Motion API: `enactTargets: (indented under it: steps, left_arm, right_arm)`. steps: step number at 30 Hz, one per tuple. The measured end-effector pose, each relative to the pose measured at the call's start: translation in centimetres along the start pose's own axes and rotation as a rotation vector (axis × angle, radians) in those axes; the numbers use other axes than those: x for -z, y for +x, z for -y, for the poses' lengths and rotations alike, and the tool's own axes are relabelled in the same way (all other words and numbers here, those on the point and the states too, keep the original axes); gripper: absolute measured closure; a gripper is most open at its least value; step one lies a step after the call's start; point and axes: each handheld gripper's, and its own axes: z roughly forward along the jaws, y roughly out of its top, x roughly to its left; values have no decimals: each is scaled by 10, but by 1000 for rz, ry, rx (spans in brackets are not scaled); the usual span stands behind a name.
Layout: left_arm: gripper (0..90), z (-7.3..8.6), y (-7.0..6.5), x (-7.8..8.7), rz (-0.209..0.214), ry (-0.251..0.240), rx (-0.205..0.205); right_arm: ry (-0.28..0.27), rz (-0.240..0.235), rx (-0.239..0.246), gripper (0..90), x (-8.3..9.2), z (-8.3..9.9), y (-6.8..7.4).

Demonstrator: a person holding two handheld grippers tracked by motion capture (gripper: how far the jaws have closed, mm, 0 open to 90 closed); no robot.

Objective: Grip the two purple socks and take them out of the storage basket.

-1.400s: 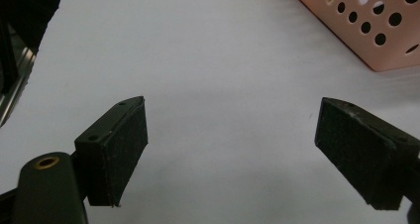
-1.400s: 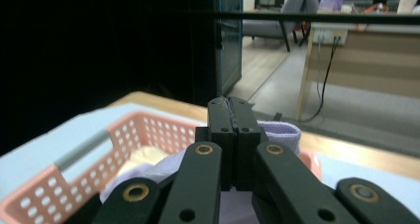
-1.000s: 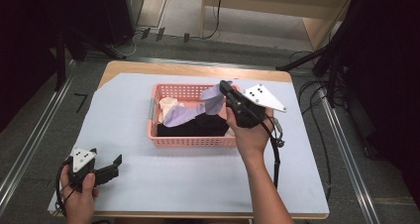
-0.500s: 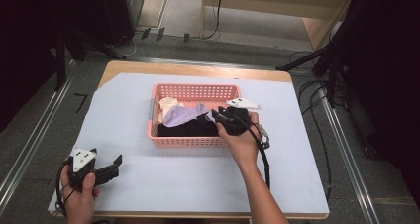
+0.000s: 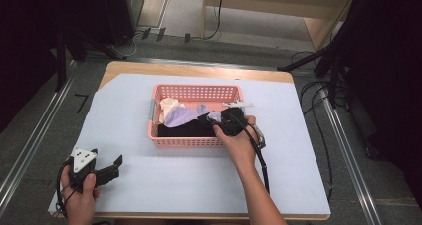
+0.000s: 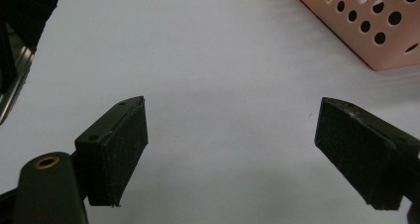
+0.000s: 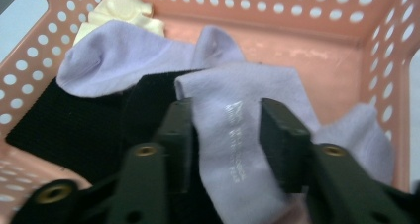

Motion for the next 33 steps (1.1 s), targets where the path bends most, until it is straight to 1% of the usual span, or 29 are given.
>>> enactTargets:
  steps: [1, 3, 5, 7, 9, 11, 13, 14, 15, 16, 20, 22, 25, 26, 28, 30, 33]
  left_arm:
    - [143, 0, 0, 0, 0, 2, 1]
    - [143, 0, 0, 0, -1, 3, 2]
    - [143, 0, 0, 0, -1, 3, 2]
    - [143, 0, 0, 0, 0, 2, 2]
    - [143, 0, 0, 0, 0, 3, 2]
    - [143, 0, 0, 0, -3, 5, 3]
    - [143, 0, 0, 0, -3, 6, 3]
    - [143, 0, 0, 0, -2, 6, 2]
    - [143, 0, 0, 0, -3, 5, 2]
    - [143, 0, 0, 0, -4, 6, 2]
    - [143, 0, 0, 0, -3, 5, 1]
    - [143, 0, 0, 0, -4, 7, -1]
    - [142, 0, 0, 0, -3, 6, -2]
    - [143, 0, 0, 0, -3, 5, -2]
    - [143, 0, 0, 0, -3, 6, -2]
    - [143, 0, 0, 0, -3, 5, -2]
    - [143, 0, 0, 0, -3, 5, -2]
  right_arm:
    - [12, -8, -12, 649, 0, 0, -1]
    - [20, -9, -20, 752, 1, 0, -2]
    - [20, 16, -20, 841, 3, 0, -3]
    - [10, 21, -21, 879, 5, 0, -4]
    - [-12, 18, -29, 887, 7, 1, -6]
    - [-64, 16, -24, 890, 11, 2, -7]
    - [-126, 7, -9, 891, 17, 1, -8]
    - [-186, 6, 4, 892, 23, 0, -7]
    - [-186, 6, 4, 892, 23, 0, -7]
    - [-209, 1, 11, 892, 25, -1, -8]
    - [-331, -7, 50, 891, 36, -4, -8]
    - [-383, -18, 65, 891, 41, -4, -8]
    - [-449, -26, 77, 891, 46, -5, -9]
    - [-458, -29, 80, 891, 47, -5, -9]
    - [-494, -28, 100, 891, 50, -6, -10]
    - [-522, -29, 114, 891, 54, -8, -9]
    - [-545, -23, 135, 891, 58, -11, -7]
